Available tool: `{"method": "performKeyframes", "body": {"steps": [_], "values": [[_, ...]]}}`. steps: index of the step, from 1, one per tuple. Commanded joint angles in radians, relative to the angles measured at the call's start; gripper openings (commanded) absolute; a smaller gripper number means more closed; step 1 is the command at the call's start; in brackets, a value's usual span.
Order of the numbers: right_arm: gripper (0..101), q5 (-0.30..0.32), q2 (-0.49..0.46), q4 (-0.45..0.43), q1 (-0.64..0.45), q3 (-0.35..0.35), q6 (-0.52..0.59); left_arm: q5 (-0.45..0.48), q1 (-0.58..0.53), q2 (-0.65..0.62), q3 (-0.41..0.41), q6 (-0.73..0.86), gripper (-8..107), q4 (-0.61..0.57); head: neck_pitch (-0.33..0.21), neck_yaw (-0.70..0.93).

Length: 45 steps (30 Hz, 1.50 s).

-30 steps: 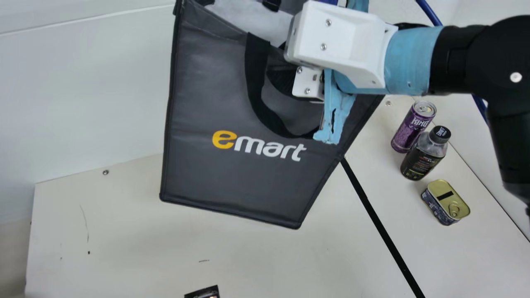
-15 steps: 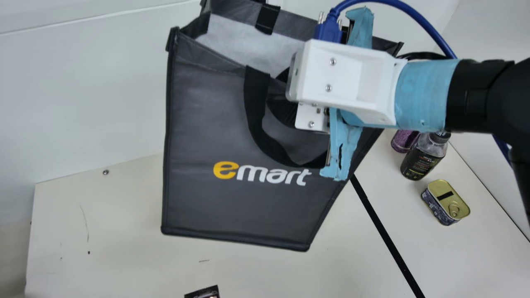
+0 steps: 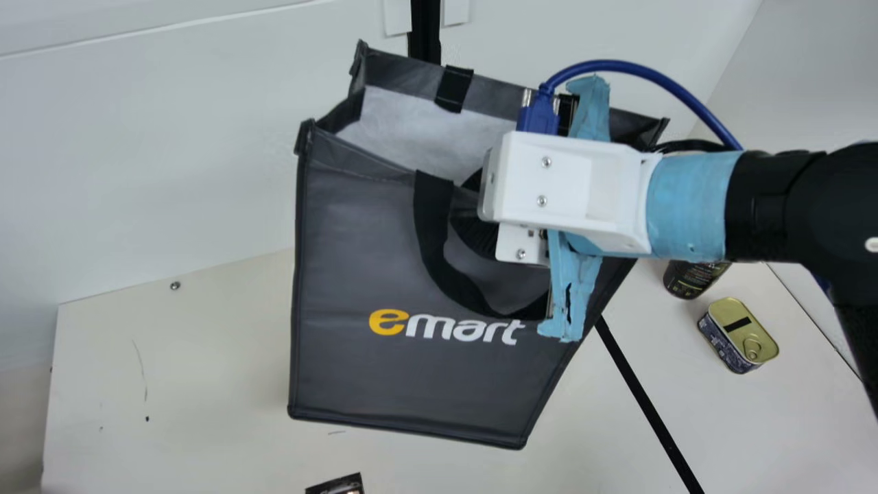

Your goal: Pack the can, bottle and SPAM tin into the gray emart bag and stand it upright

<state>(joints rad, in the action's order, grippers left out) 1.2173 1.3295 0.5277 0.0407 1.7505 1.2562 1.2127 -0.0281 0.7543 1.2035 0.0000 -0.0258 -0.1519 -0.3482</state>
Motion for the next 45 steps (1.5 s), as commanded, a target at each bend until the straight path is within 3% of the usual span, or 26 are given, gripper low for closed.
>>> {"method": "performKeyframes", "body": {"steps": [1,22,45], "values": [[0,0.003,-0.003,0.009,-0.003,-0.015,-0.001,0.0,0.0,0.0,0.0,0.0,90,0.0,-0.023,-0.001],[0,0.003,-0.038,0.032,0.016,-0.136,-0.03,0.0,0.0,0.0,0.0,0.0,90,0.0,-0.023,-0.001],[77,0.003,-0.198,-0.051,0.169,-0.215,-0.199,0.0,0.0,0.0,0.0,0.0,90,0.0,-0.023,-0.001]]}}
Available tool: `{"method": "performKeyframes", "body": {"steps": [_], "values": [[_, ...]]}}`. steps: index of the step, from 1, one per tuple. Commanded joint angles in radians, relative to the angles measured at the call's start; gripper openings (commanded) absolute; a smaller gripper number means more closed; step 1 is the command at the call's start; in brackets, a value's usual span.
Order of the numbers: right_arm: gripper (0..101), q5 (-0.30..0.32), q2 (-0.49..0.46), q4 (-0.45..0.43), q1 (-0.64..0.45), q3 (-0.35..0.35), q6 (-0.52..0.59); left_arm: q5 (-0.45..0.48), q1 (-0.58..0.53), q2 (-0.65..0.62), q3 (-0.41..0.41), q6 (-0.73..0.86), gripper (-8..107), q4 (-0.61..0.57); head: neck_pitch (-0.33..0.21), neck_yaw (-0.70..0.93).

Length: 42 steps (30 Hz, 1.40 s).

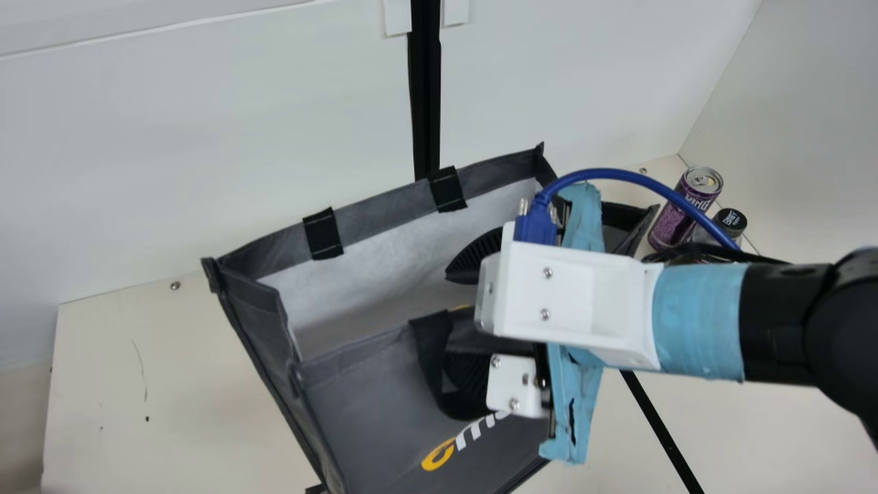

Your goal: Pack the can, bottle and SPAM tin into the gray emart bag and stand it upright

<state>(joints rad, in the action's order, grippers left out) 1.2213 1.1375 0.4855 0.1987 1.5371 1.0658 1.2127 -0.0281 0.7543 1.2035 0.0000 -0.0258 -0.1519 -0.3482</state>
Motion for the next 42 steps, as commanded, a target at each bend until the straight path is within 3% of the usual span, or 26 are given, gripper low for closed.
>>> {"method": "performKeyframes", "body": {"steps": [1,6,26,42], "values": [[80,-0.001,-0.013,-0.017,0.021,-0.004,-0.016,0.0,0.0,0.0,0.0,0.0,90,0.0,-0.023,-0.001],[95,-0.001,-0.046,-0.062,0.074,-0.017,-0.053,0.0,0.0,0.0,0.0,0.0,90,0.0,-0.023,-0.001],[95,-0.001,-0.154,-0.26,0.257,-0.055,-0.181,0.0,0.0,0.0,0.0,0.0,90,0.0,-0.023,-0.001],[95,-0.001,-0.168,-0.294,0.268,0.034,-0.265,0.0,0.0,0.0,0.0,0.0,90,0.0,-0.023,-0.001]]}}
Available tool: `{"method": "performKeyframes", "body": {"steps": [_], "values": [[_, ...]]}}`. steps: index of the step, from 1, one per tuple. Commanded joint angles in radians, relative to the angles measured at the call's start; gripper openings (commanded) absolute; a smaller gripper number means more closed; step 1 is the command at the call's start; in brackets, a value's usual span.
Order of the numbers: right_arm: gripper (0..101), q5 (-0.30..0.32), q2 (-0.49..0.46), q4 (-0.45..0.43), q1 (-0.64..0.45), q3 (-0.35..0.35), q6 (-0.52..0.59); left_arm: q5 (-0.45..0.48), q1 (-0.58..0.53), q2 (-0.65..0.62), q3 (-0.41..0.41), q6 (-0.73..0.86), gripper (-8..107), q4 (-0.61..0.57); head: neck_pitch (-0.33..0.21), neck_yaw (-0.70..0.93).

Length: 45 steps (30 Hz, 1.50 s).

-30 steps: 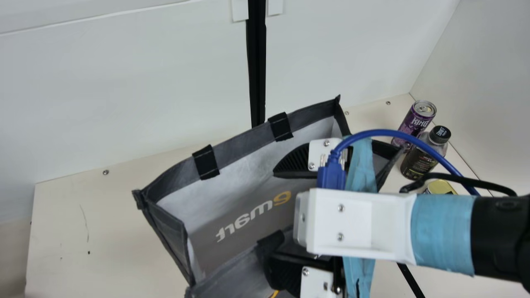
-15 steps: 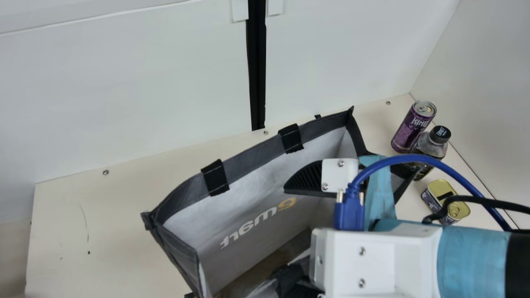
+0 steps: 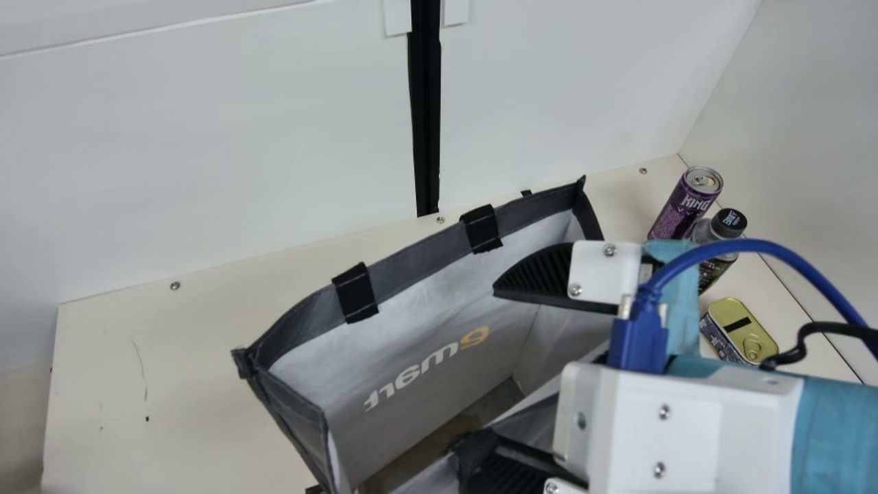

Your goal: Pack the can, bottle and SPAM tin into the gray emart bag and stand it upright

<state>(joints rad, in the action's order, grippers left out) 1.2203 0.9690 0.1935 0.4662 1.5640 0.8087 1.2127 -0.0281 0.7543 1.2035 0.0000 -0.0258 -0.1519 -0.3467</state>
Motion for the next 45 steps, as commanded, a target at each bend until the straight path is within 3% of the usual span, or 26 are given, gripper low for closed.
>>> {"method": "performKeyframes", "body": {"steps": [1,19,27,37,45], "values": [[95,0.0,0.0,-0.004,0.001,0.015,-0.013,0.0,0.0,0.0,0.0,0.0,90,0.0,-0.023,-0.002],[95,0.0,0.015,-0.097,0.037,0.186,-0.091,0.0,0.0,0.0,0.0,0.0,90,0.0,-0.023,-0.002],[95,0.0,0.047,-0.117,-0.053,0.266,-0.094,0.0,0.0,0.0,0.0,0.0,90,0.0,-0.023,-0.002],[95,0.0,0.115,-0.006,-0.265,0.343,-0.041,0.0,0.0,0.0,0.0,0.0,90,0.0,-0.023,-0.002],[95,0.0,0.185,0.186,-0.516,0.376,0.069,0.0,0.0,0.0,0.0,0.0,90,0.0,-0.023,-0.002]]}}
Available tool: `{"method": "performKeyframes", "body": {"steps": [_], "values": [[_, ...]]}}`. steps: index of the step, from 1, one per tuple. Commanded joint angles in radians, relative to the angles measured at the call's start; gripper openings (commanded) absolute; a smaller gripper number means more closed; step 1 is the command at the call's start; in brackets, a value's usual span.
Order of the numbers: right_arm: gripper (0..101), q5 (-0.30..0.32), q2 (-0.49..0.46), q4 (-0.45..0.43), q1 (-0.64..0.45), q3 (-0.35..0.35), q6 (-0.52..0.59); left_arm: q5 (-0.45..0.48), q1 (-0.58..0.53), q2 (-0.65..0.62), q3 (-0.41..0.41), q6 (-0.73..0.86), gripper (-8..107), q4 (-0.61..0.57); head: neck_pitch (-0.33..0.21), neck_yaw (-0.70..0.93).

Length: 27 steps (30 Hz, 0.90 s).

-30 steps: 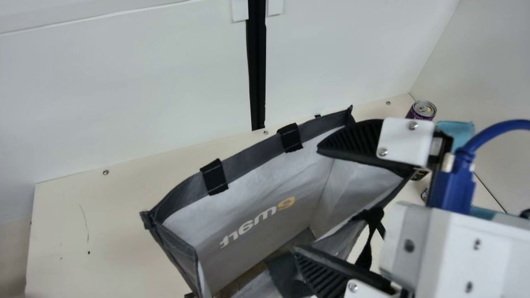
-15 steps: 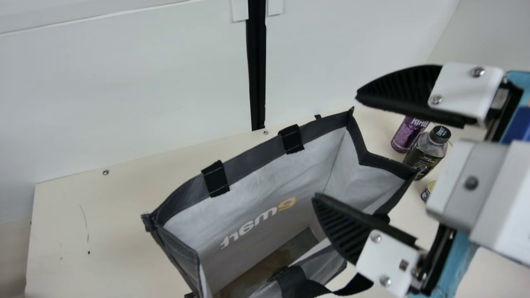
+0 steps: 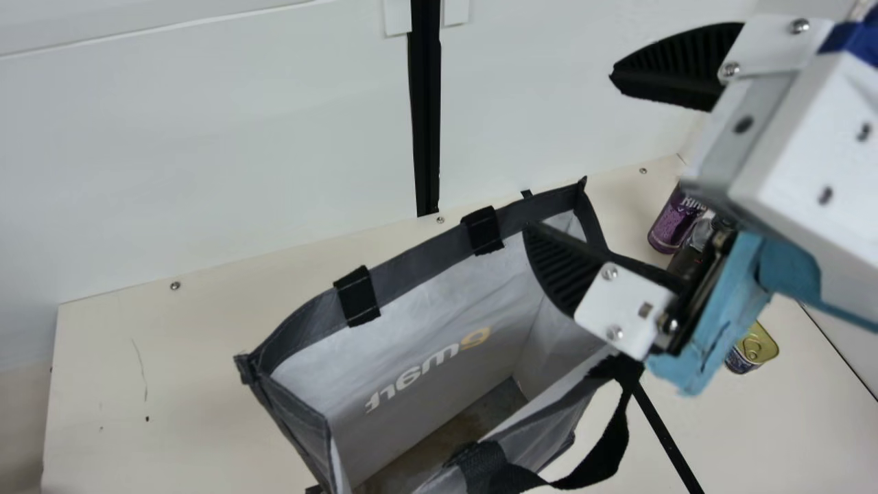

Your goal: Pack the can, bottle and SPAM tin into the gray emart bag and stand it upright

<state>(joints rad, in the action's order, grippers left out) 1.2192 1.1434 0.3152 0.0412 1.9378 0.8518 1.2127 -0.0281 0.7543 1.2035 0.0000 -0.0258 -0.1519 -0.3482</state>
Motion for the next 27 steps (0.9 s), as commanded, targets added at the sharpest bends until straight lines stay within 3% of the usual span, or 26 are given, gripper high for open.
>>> {"method": "performKeyframes", "body": {"steps": [1,12,19,27], "values": [[95,0.001,0.018,0.085,-0.12,0.004,0.039,0.0,0.0,0.0,0.0,0.0,90,0.0,-0.023,-0.001],[95,0.001,0.112,0.288,-0.398,-0.002,0.196,0.0,0.0,0.0,0.0,0.0,90,0.0,-0.023,-0.001],[95,0.001,0.146,0.308,-0.484,-0.01,0.224,0.0,0.0,0.0,0.0,0.0,90,0.0,-0.023,-0.001],[95,0.001,0.166,0.269,-0.551,-0.028,0.199,0.0,0.0,0.0,0.0,0.0,90,0.0,-0.023,-0.001]]}}
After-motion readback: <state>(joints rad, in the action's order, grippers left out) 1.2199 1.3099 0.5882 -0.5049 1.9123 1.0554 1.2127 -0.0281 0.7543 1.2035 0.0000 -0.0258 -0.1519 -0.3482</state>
